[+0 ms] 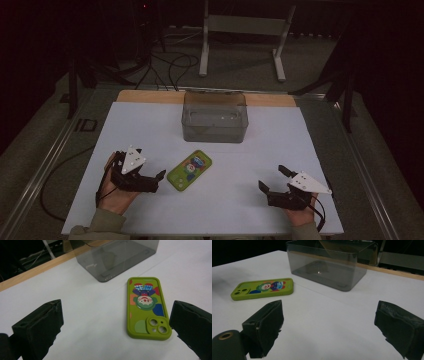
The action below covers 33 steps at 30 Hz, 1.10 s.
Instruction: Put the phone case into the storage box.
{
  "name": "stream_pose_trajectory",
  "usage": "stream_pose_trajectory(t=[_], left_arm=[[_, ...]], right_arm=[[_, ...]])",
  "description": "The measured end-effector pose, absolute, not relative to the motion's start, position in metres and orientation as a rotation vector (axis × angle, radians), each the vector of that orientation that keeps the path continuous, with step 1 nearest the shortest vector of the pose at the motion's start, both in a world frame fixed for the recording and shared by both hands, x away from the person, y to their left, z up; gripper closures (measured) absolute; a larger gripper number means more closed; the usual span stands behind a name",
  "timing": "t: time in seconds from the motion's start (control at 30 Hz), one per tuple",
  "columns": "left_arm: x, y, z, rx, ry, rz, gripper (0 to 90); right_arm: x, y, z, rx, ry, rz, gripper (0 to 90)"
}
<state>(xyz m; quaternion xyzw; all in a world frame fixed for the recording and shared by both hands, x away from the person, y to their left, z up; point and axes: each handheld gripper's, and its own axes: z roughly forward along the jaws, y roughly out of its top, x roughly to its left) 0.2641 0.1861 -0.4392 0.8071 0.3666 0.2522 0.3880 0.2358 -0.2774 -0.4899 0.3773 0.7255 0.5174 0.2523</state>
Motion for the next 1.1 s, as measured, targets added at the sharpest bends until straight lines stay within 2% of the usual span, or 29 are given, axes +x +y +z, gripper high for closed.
stream_pose_trajectory(t=[1.1], left_arm=[[0.287, 0.158, -0.443, 2.211, 0.961, 0.557, 0.0]], right_arm=[[0.236, -0.278, -0.49, 1.029, 1.976, 1.399, 8.5]])
